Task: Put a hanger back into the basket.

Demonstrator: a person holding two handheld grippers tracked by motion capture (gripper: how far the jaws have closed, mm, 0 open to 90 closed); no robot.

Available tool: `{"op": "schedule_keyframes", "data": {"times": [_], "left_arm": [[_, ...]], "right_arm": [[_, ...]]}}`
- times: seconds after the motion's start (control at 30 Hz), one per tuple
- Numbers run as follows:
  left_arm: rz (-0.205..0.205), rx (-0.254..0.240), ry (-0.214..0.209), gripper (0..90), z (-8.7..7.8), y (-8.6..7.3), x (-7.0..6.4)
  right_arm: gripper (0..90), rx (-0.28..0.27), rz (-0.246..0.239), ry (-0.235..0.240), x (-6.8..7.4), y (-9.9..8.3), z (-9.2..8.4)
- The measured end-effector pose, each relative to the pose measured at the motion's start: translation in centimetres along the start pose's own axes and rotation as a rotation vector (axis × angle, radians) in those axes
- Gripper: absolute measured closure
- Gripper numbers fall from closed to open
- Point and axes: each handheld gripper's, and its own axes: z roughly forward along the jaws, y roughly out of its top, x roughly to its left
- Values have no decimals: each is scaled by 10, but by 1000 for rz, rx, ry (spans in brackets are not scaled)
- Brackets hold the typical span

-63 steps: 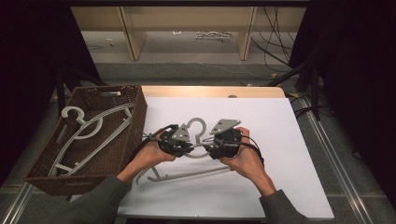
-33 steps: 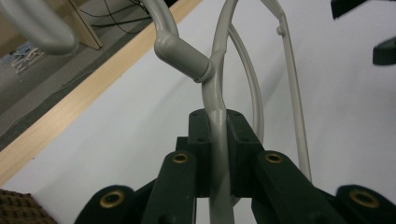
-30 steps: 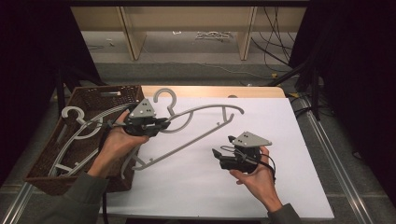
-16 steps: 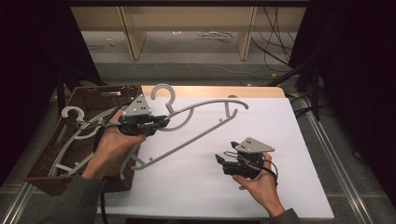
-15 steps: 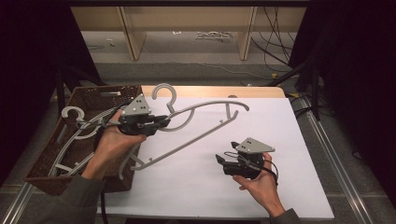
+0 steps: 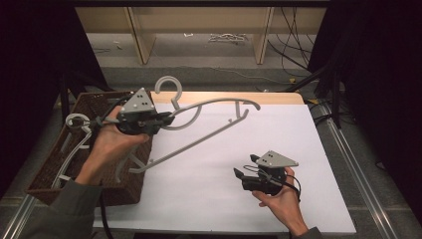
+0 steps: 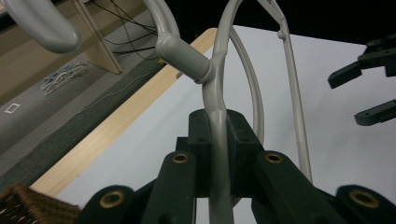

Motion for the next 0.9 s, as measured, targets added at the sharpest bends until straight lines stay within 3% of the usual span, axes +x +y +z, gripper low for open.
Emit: {"op": "schedule_keyframes", "data": {"times": [0.17, 0.2, 0.37, 0.5, 0.73, 0.9], "left_arm": [[-37, -3, 77, 820, -21, -16, 25], [-63, -13, 98, 820, -25, -22, 31], [-114, -2, 176, 820, -43, -46, 58], [-141, -9, 221, 819, -54, -67, 74], [-161, 20, 293, 819, -67, -99, 98], [-167, 21, 311, 819, -71, -114, 113]], "right_arm": [[291, 6, -1, 11, 3, -3, 1], [291, 16, -2, 15, 4, -3, 1], [291, 22, 1, 19, 5, -6, 1], [292, -1, 5, 7, 5, -6, -2], [291, -18, 13, 0, 4, -8, -7], [292, -11, 22, -3, 4, -12, -8]]}}
